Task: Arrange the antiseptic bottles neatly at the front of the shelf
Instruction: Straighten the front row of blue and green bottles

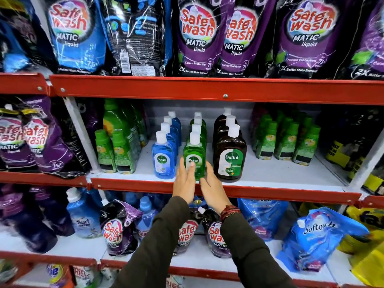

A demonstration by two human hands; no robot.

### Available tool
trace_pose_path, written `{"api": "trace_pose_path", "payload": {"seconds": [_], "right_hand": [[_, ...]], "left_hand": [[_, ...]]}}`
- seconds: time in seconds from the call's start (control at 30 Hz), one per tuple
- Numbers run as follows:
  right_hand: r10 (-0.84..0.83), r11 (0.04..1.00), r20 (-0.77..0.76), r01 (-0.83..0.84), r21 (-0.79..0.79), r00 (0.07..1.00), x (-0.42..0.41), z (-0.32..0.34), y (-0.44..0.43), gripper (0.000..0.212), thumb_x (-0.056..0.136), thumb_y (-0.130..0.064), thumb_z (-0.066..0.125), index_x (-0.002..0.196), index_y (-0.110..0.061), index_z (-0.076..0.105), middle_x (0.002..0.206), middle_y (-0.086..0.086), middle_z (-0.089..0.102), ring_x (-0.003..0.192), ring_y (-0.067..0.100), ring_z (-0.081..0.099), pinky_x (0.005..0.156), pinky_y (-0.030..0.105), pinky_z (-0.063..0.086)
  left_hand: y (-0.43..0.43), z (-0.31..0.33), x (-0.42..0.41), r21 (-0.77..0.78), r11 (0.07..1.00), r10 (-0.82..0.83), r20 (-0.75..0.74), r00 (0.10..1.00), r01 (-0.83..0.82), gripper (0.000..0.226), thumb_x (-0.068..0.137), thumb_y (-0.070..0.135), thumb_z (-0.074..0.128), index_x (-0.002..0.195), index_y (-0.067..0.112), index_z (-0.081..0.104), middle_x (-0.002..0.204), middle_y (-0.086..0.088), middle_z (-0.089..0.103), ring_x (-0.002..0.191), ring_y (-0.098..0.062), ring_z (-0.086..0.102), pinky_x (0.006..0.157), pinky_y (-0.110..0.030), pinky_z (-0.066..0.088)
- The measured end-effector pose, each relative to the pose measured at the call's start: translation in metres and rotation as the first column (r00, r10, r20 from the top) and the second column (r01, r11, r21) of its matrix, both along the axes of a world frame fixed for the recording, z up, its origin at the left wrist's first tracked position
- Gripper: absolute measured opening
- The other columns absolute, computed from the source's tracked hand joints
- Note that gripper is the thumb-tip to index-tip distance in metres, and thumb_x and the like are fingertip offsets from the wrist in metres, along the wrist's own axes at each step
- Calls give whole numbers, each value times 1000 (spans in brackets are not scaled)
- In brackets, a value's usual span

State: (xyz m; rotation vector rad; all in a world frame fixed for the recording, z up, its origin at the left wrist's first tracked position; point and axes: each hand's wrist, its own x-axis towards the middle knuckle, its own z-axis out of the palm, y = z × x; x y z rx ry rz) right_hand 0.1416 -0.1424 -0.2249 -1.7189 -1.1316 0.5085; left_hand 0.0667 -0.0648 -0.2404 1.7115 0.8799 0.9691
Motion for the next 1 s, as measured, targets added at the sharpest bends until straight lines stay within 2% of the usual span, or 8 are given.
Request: {"api": "trace_pose_path", "payload": {"seconds": [0.07, 0.2, 0.43, 0.57, 0.7, 0.8, 0.9, 1.0], "right_hand": [[4, 1000, -18, -4, -7, 1000, 1, -3, 1, 70, 87, -25, 37, 154, -35, 19, 152, 3, 48, 135, 21, 50, 117, 42, 37], [-5, 1000, -58, 5, -3, 998, 1, -3, 1, 66, 90, -27, 38, 151, -45, 20, 149, 1, 52, 131, 20, 53, 115, 43, 40], [-56, 998, -12, 56, 22, 998, -3, -10, 7, 70, 85, -29, 39, 150, -45, 21, 151, -2, 51, 134, 21, 52, 115, 46, 40], [-83, 997, 21, 83, 5, 996, -5, -10, 8, 68, 88, -30, 40, 152, -43, 20, 153, -1, 48, 135, 23, 51, 116, 46, 38], [-89, 996, 50, 88, 19, 995, -6, -11, 6, 63, 93, -31, 40, 154, -35, 23, 156, 2, 42, 141, 21, 42, 120, 46, 32], [-151, 988, 54, 150, 32, 987, -12, -17, 4, 63, 97, -22, 45, 155, -26, 21, 158, 5, 28, 145, 22, 33, 122, 44, 24], [-223, 960, 33, 213, 183, 974, -23, -23, 4, 59, 90, -17, 48, 144, -34, 34, 138, -5, 36, 125, 16, 49, 114, 47, 37], [-164, 958, 24, 154, 243, 986, -38, -25, 12, 52, 89, -13, 44, 138, -30, 44, 135, -7, 46, 122, 16, 54, 109, 46, 45]], "left_hand": [[0, -3, -3, 19, 1000, 0, 17, 1000, 0, 73, 100, 58, 38, 160, 26, 13, 165, -3, 27, 148, -11, 26, 118, -26, 18], [-2, -9, -4, 59, 998, 11, 32, 999, -13, 94, 81, 77, 39, 159, 28, 19, 159, -1, 40, 143, -17, 39, 122, -44, 30], [4, -9, -11, 84, 995, -53, 33, 998, 50, 89, 84, 70, 45, 158, 26, 21, 155, -1, 45, 140, -16, 44, 121, -45, 34], [5, -7, -12, 100, 992, -78, 4, 997, 77, 87, 87, 65, 46, 159, 27, 18, 157, -2, 40, 142, -15, 40, 122, -41, 31], [7, -13, -11, 90, 992, -88, -4, 996, 88, 94, 85, 66, 49, 160, 26, 8, 162, -3, 32, 149, -19, 32, 124, -47, 26], [-1, -15, -15, 97, 993, -68, 68, 995, 61, 80, 96, 50, 53, 159, 28, 9, 168, 0, 19, 154, -15, 19, 127, -39, 17], [-4, -11, -31, 208, 976, 15, 209, 978, -59, 60, 99, 31, 49, 153, 30, 23, 163, 2, 30, 149, -7, 27, 122, -25, 21], [12, -7, -48, 254, 937, 157, 307, 939, -239, 62, 94, 10, 46, 153, 20, 30, 157, 2, 35, 142, -2, 32, 116, -11, 22]]}}
